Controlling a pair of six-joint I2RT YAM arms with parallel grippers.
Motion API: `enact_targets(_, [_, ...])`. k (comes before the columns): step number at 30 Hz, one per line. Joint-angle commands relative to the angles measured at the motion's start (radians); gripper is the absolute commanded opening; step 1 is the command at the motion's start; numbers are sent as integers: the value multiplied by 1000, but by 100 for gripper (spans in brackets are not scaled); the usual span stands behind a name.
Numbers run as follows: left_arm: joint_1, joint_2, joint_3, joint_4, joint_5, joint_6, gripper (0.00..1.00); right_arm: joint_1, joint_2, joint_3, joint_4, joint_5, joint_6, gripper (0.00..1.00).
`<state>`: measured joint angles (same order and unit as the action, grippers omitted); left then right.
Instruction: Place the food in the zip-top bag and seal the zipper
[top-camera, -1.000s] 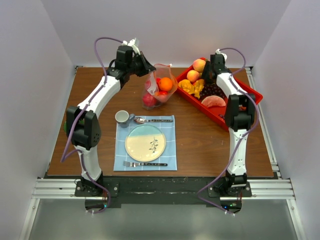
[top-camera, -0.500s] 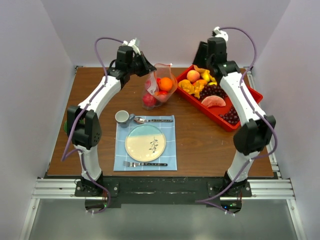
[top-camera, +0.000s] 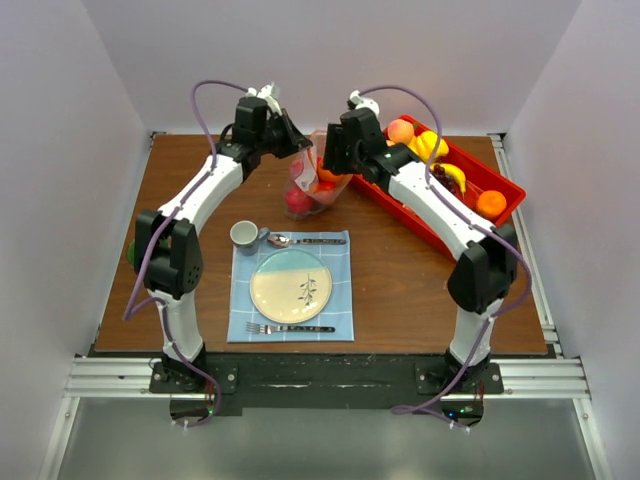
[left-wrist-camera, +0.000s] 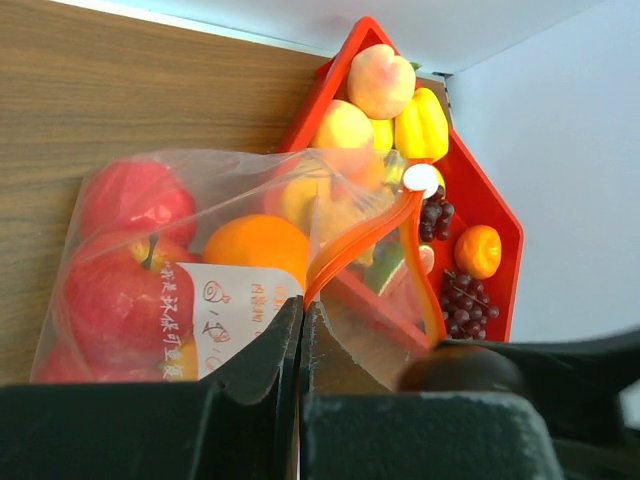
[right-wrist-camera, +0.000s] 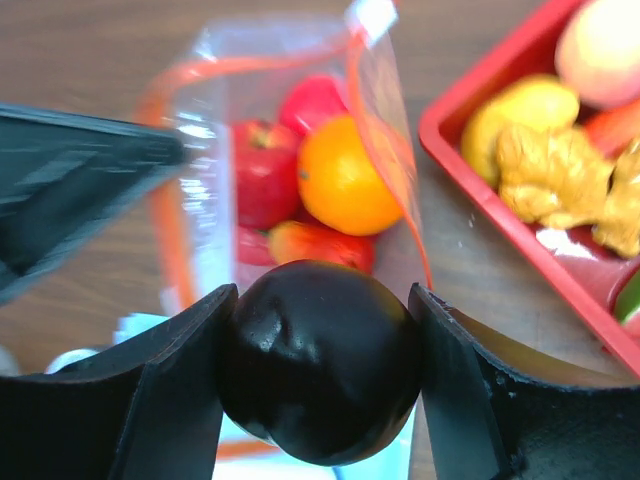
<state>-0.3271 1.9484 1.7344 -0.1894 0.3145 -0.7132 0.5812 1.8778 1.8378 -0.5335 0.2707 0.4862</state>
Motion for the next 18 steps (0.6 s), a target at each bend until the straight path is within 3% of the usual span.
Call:
enact_targets(1, [13, -42, -21, 51, 17, 21, 0, -3, 50, 101, -55, -1, 20, 78])
enact_targets(2, [13, -45, -22, 51, 18, 23, 0, -3, 66, 115, -65, -4, 20, 87])
enact_targets(5, [14, -54, -29, 53, 15, 26, 0, -3, 47, 129, -75, -8, 22, 98])
enact_targets(12, [17, -63, -35, 76, 28, 12, 0, -7, 3, 196, -192, 88, -1, 99])
enact_targets(18, [26, -71, -35, 77, 29, 17, 0, -138, -207, -26, -212, 78, 18, 98])
